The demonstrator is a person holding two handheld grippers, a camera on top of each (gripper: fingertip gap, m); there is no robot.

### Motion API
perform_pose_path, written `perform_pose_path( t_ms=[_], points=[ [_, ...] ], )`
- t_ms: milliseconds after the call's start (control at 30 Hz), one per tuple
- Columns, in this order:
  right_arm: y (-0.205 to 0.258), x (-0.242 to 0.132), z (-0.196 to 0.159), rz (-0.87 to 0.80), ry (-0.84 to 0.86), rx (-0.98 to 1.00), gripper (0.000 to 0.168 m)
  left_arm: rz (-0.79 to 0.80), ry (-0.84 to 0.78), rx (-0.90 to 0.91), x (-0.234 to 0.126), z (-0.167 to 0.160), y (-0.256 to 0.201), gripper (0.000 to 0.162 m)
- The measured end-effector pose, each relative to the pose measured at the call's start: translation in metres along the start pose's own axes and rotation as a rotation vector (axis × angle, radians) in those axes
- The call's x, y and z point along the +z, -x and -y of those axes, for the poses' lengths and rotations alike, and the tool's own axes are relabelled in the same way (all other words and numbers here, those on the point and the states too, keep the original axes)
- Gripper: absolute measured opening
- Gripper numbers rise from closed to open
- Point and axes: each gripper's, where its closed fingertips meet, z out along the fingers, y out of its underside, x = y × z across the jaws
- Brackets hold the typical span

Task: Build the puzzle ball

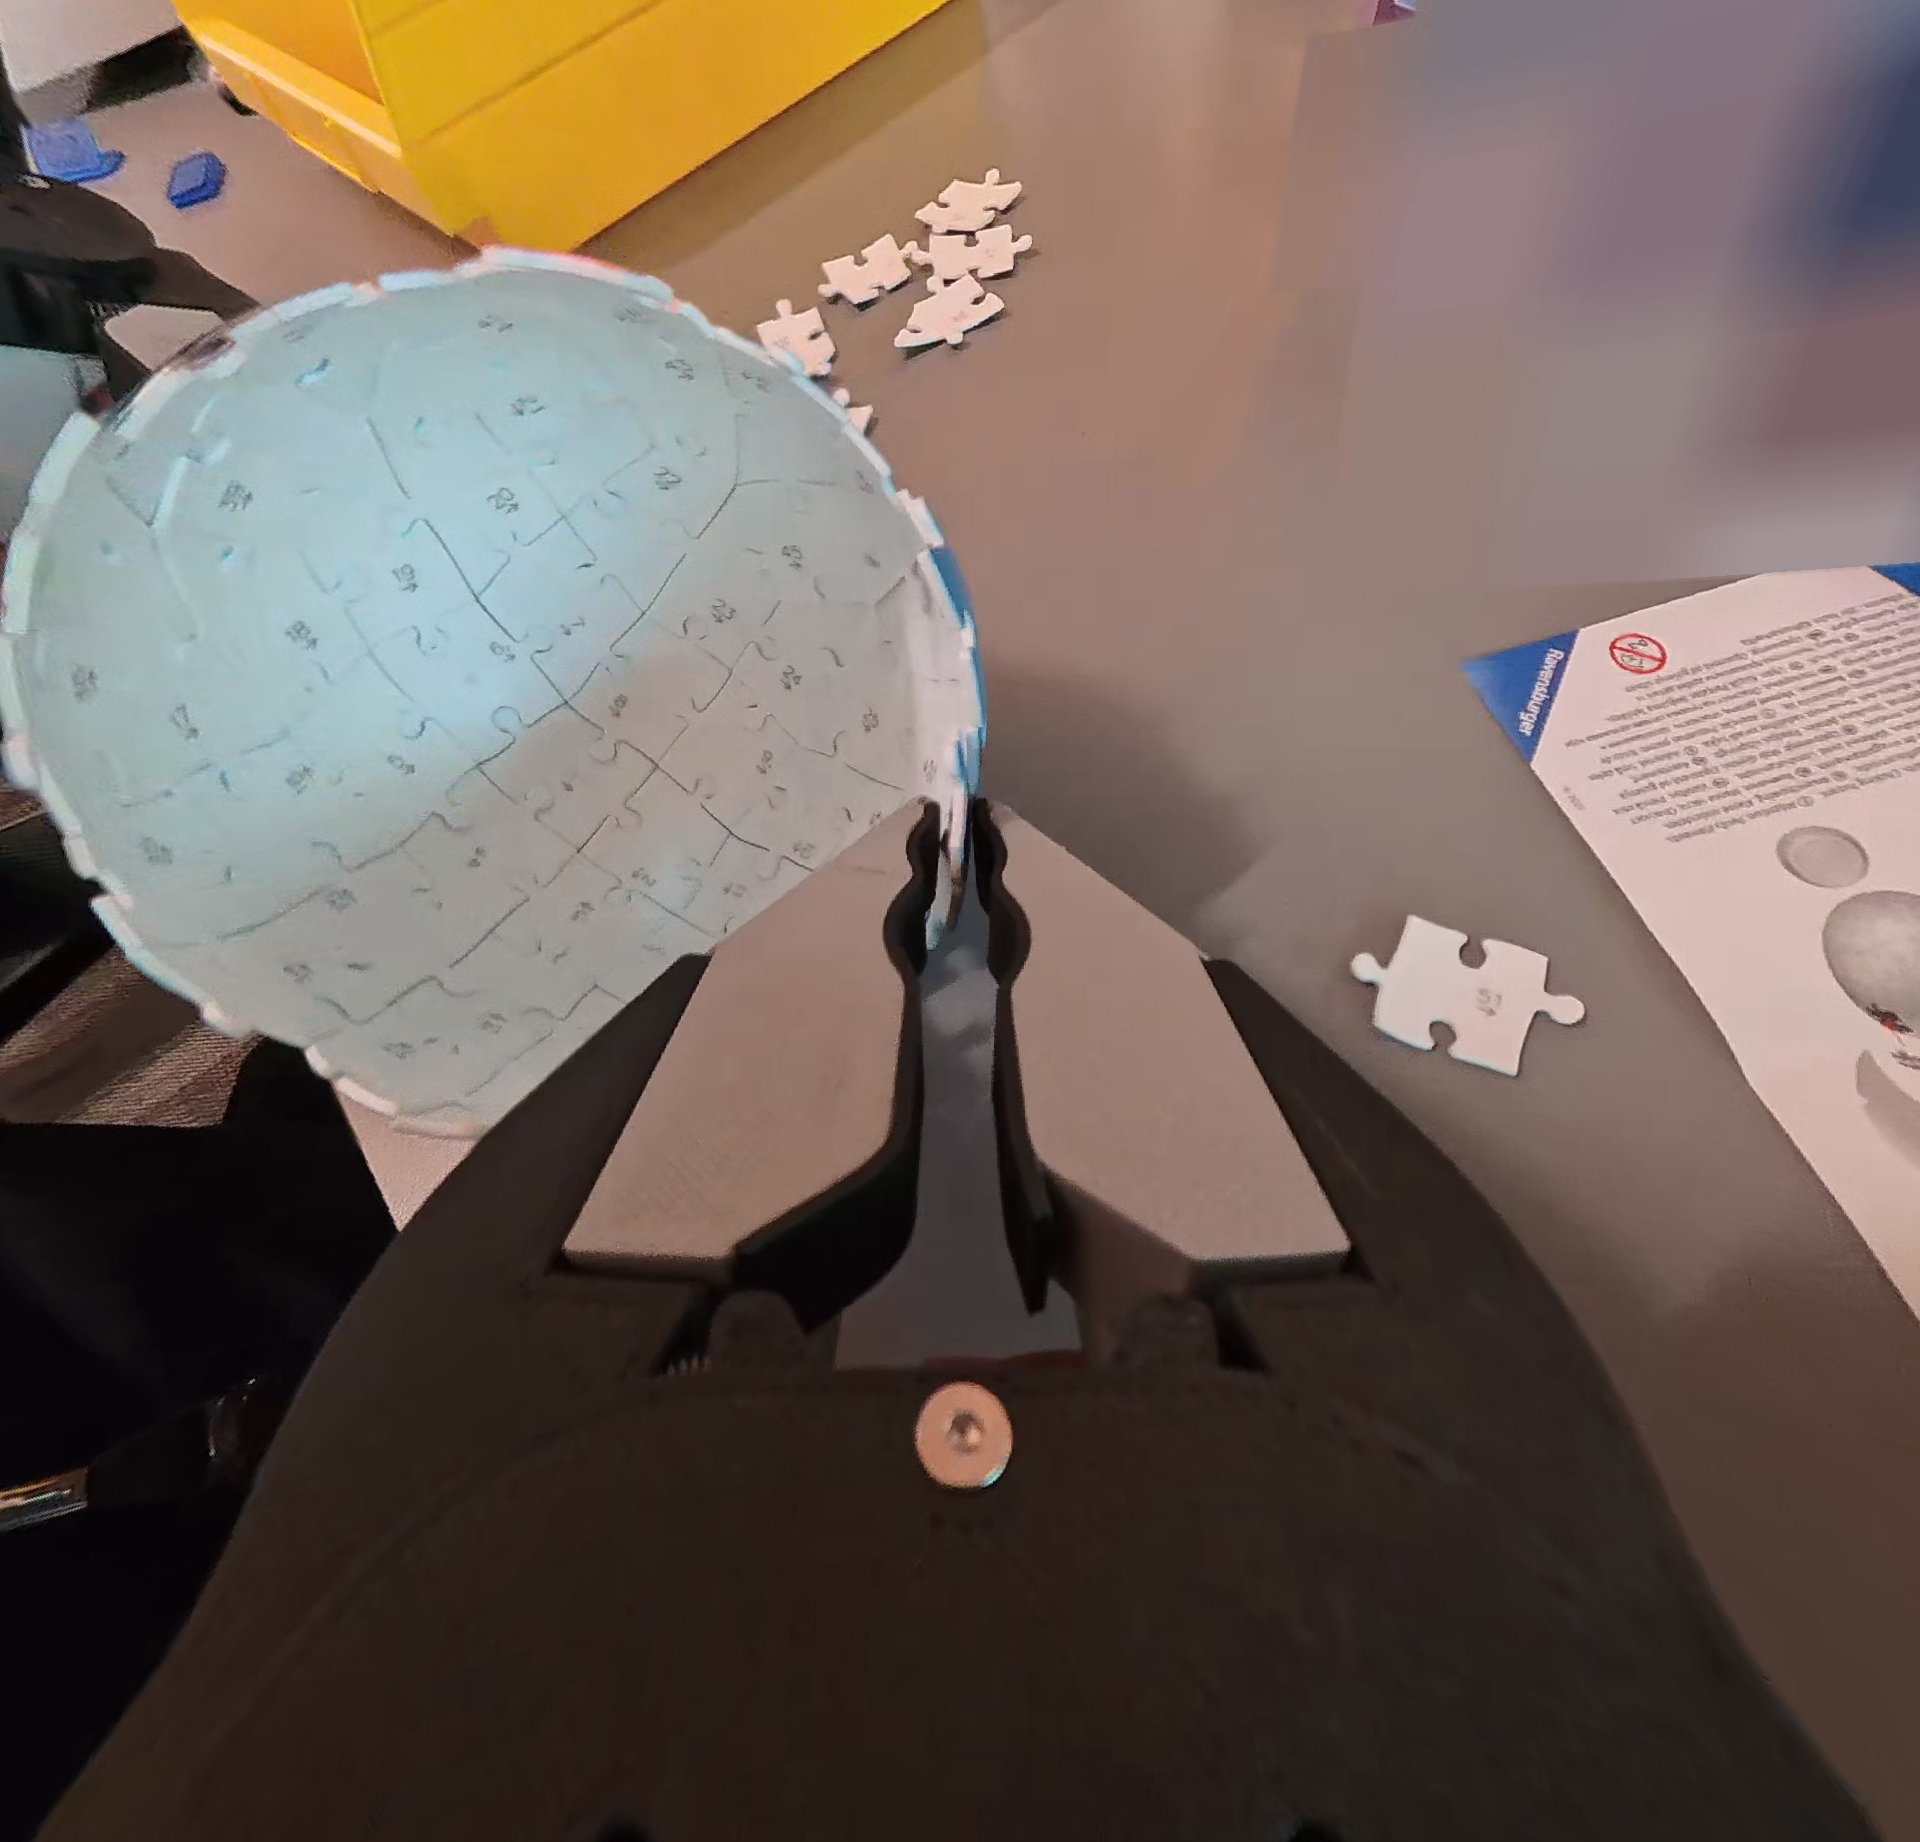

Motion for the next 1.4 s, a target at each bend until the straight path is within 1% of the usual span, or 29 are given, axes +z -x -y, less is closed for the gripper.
perform_pose_path(
  t_ms=[267,400,567,700,767,833,900,1033,1400],
  points=[
    [-0.002,0.003,0.001,0.080,0.044,0.043,0.000,-0.016,0.039,0.023,0.003,-0.001,-0.004,0.071],
    [-0.002,0.003,0.001,0.114,0.039,0.076,0.000,0.004,0.056,0.059,0.000,0.008,0.000,0.071],
    [0.000,0.004,0.004,0.176,0.005,0.161,0.000,0.028,0.047,0.094,-0.005,0.028,0.013,0.073],
    [-0.003,0.005,0.005,0.198,-0.010,0.201,0.000,0.014,0.070,0.087,-0.001,0.037,0.025,0.076],
    [-0.003,0.006,0.004,0.182,-0.001,0.187,0.000,-0.012,0.094,0.078,0.006,0.035,0.025,0.076],
    [-0.004,0.007,0.004,0.161,0.010,0.165,0.000,-0.004,0.126,0.090,0.012,0.029,0.027,0.081],
    [-0.002,0.007,0.004,0.175,0.016,0.174,0.000,0.024,0.160,0.106,0.016,0.023,0.030,0.087],
    [-0.002,0.008,0.004,0.203,0.025,0.190,0.000,0.038,0.159,0.118,0.018,0.019,0.028,0.091],
    [-0.001,0.008,0.005,0.221,0.026,0.153,0.000,0.064,0.217,0.132,0.019,0.010,0.024,0.092]
  ],
)
